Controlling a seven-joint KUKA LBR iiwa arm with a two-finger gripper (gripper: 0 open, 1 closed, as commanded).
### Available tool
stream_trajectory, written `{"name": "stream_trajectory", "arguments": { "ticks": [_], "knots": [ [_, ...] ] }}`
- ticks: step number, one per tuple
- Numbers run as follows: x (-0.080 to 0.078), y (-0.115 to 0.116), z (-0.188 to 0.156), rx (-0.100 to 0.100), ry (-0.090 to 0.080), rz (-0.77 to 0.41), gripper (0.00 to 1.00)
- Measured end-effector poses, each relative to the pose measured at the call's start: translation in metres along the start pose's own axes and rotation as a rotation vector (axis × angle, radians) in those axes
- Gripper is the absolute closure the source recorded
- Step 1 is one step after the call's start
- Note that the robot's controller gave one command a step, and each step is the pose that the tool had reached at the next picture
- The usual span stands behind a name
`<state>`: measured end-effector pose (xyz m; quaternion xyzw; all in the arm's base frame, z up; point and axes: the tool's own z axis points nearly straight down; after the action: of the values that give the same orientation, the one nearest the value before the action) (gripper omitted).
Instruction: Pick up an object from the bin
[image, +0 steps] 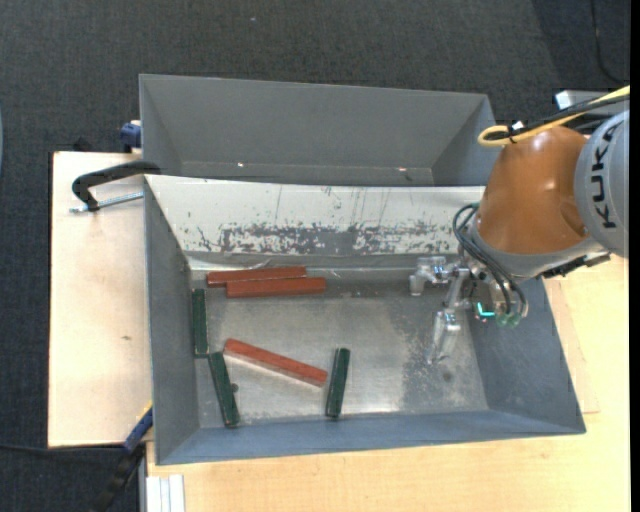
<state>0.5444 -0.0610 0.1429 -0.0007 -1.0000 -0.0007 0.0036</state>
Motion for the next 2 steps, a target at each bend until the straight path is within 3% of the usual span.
{"name": "stream_trajectory", "arguments": {
  "ticks": [1, 2],
  "knots": [
    [-0.002, 0.0, -0.004, 0.001, -0.008, -0.002, 0.0],
    [0.002, 0.044, 0.031, 0.002, -0.013, 0.001, 0.0]
  ]
}}
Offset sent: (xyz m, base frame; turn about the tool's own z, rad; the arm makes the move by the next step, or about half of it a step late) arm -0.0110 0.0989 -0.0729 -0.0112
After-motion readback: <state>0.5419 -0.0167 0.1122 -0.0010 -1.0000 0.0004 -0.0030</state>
